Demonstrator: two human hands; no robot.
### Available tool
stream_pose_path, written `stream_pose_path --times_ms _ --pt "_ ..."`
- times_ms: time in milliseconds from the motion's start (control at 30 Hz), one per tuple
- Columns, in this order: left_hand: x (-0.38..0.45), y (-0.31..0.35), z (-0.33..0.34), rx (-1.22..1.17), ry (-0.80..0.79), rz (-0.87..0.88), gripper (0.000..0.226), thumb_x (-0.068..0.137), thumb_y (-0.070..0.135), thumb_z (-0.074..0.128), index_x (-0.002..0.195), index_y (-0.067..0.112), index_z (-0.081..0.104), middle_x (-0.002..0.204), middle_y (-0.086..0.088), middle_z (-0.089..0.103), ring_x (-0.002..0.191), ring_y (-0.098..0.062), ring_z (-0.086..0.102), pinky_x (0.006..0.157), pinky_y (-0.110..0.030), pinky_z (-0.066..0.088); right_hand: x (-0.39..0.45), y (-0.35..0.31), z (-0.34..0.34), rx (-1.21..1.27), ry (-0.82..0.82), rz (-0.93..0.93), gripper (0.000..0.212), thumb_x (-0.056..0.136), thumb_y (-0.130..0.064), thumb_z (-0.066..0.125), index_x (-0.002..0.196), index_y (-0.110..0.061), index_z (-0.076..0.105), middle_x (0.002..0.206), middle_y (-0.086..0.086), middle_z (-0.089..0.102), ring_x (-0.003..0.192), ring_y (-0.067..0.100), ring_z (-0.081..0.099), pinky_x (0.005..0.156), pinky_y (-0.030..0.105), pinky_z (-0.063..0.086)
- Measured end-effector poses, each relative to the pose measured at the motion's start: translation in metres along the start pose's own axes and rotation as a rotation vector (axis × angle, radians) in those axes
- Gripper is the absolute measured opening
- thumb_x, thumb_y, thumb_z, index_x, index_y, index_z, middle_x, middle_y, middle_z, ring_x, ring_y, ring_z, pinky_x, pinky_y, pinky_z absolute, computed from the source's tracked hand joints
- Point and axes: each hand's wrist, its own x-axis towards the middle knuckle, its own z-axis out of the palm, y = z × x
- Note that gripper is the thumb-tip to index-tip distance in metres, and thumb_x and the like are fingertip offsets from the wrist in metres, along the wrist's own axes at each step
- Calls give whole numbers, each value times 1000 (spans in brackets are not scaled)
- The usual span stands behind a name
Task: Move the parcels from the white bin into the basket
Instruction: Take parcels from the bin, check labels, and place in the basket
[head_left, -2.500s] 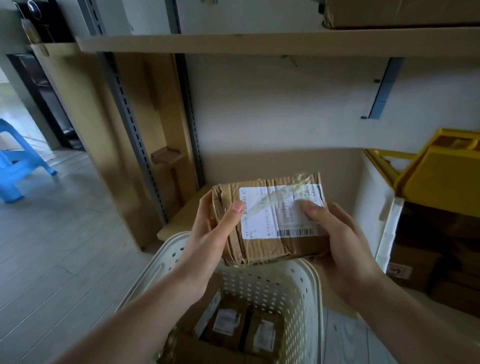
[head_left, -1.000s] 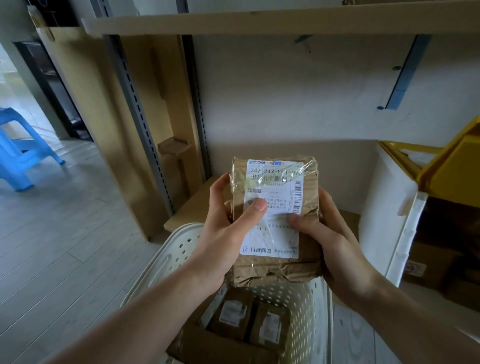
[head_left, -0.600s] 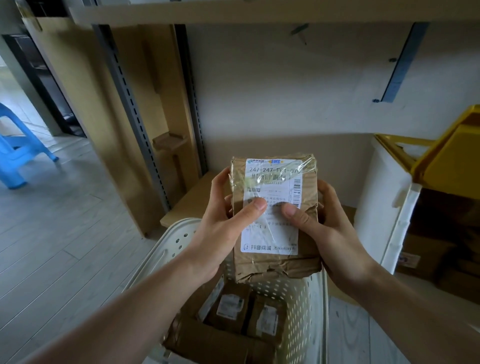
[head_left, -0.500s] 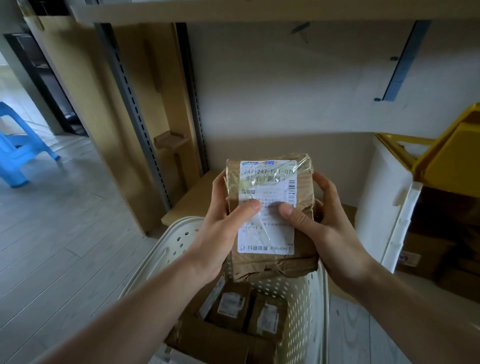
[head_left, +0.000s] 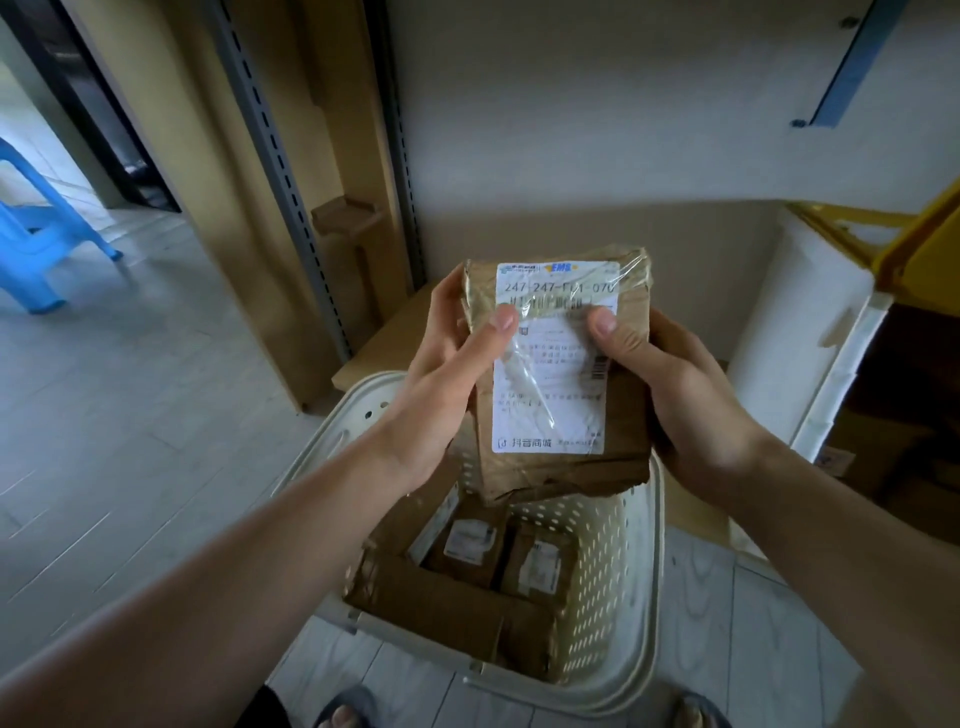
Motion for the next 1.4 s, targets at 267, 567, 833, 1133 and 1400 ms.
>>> stream_pose_path --times_ms 267,567,833,1133,1400 --pt "4 1 -20 -49 29 -35 47 91 27 62 134 18 47 122 -3 73 117 -25 69 104 -46 54 16 14 0 -86 -57 40 62 84 -45 76 138 -19 60 128 2 73 116 22 72 102 45 54" --pt "9 -28 -40 -2 -92 -254 56 100 41 54 149 24 31 127 -8 69 112 -25 71 90 -36 61 27 43 -1 -415 -40 188 72 63 -61 81 126 -30 64 111 -11 77 95 2 75 67 20 58" --pt "20 -71 -44 274 -123 -535 32 108 42 39 122 17 54 113 -5 67 106 -22 67 96 -45 55 34 90 3 -488 22 492 47 80 -62 75 109 -25 68 100 -4 77 90 15 73 71 38 59" --pt "30 -110 -44 573 -139 -629 42 107 45 40 107 9 62 111 -14 69 102 -29 69 94 -50 58 41 145 7 -509 144 687 62 76 -69 75 111 -19 66 110 4 74 102 28 69 85 52 61" --pt "32 -126 -58 684 -272 -747 60 99 62 42 129 14 62 134 -12 63 123 -30 61 109 -53 47 49 183 17 -343 242 843 60 74 -57 86 105 -9 66 108 14 69 101 40 66 82 61 59"
